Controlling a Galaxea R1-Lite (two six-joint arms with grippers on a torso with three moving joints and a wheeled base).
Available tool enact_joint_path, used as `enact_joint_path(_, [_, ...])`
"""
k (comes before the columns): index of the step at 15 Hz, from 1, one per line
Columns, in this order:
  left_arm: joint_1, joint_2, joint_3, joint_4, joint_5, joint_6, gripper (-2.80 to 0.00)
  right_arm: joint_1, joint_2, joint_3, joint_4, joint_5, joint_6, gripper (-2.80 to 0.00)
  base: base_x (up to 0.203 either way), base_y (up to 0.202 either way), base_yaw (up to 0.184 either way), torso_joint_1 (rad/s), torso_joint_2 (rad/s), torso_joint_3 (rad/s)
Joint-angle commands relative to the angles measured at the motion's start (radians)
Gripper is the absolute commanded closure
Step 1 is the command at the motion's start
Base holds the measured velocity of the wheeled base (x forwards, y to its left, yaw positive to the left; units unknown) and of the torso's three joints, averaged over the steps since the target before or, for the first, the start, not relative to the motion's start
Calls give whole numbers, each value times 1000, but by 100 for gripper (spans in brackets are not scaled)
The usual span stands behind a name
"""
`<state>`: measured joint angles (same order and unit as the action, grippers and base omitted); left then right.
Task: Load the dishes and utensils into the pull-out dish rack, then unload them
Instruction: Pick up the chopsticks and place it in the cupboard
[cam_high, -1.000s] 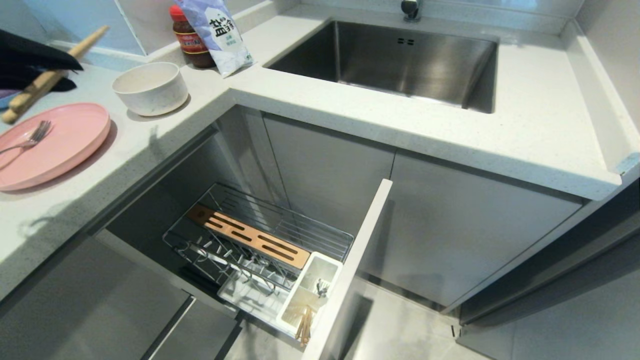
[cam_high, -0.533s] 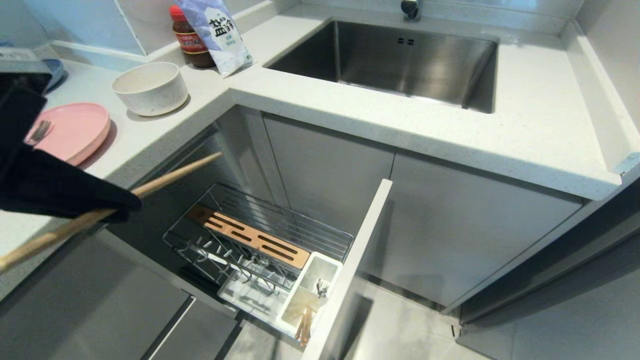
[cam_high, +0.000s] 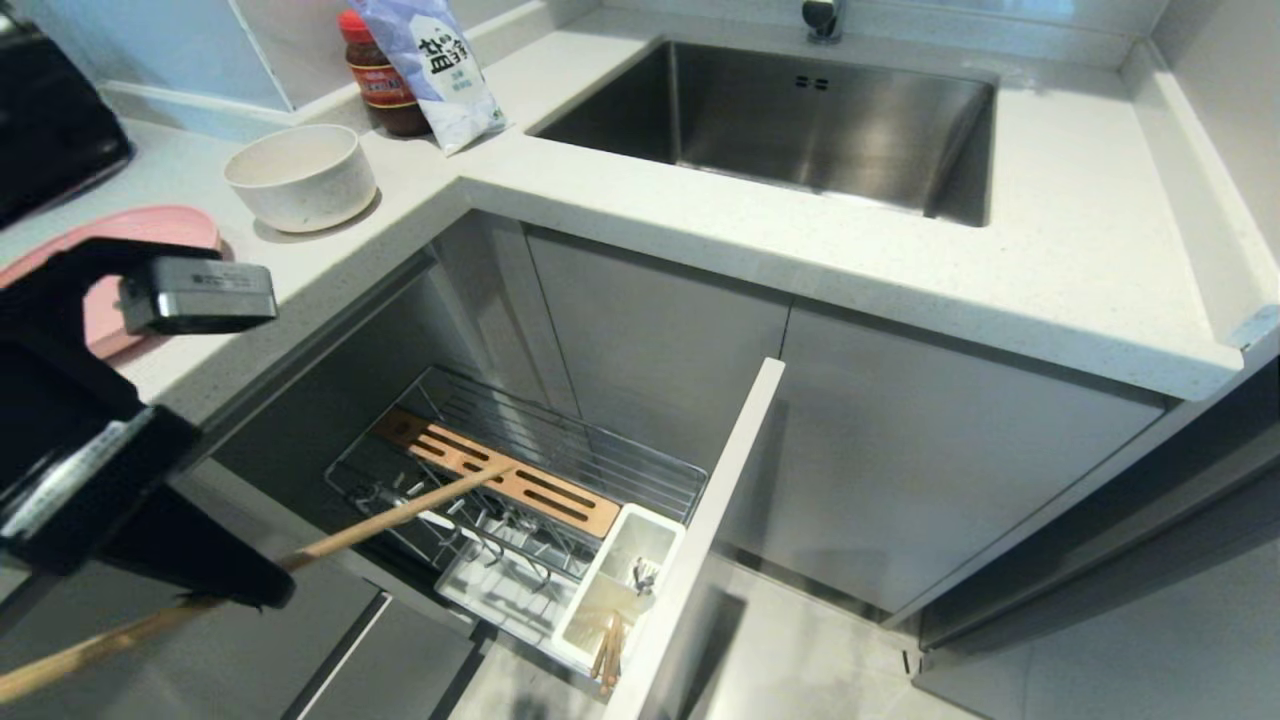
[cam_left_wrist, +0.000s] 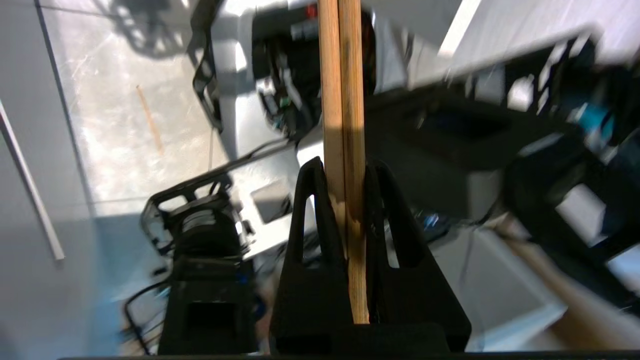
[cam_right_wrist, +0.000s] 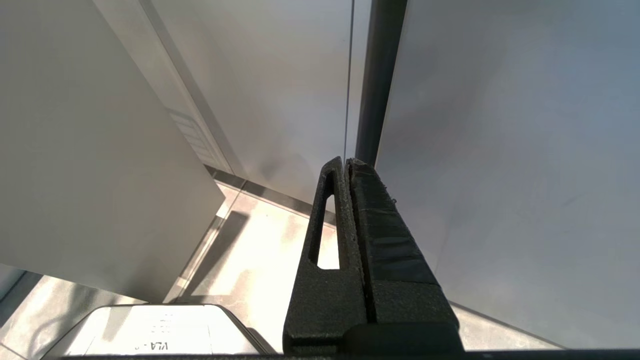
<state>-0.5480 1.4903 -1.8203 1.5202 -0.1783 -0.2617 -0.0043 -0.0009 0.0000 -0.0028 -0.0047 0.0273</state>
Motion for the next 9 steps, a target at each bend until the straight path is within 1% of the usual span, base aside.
enact_joint_path(1, [-20, 39, 84, 10, -8, 20, 0, 0, -2, 2, 0, 0, 0, 0, 0, 0, 0, 0, 0, 0])
enact_joint_path(3, [-46, 70, 159, 10, -1, 23, 0, 0, -2, 2, 0, 0, 0, 0, 0, 0, 0, 0, 0, 0])
enact_joint_path(5, [-83, 98, 236, 0, 38, 24, 0, 0, -2, 2, 0, 0, 0, 0, 0, 0, 0, 0, 0, 0])
enact_joint_path(7, [-107, 120, 301, -55, 73, 24, 0, 0, -2, 2, 0, 0, 0, 0, 0, 0, 0, 0, 0, 0])
enact_joint_path(9, [-126, 155, 341, -108, 81, 23, 0, 0, -2, 2, 0, 0, 0, 0, 0, 0, 0, 0, 0, 0])
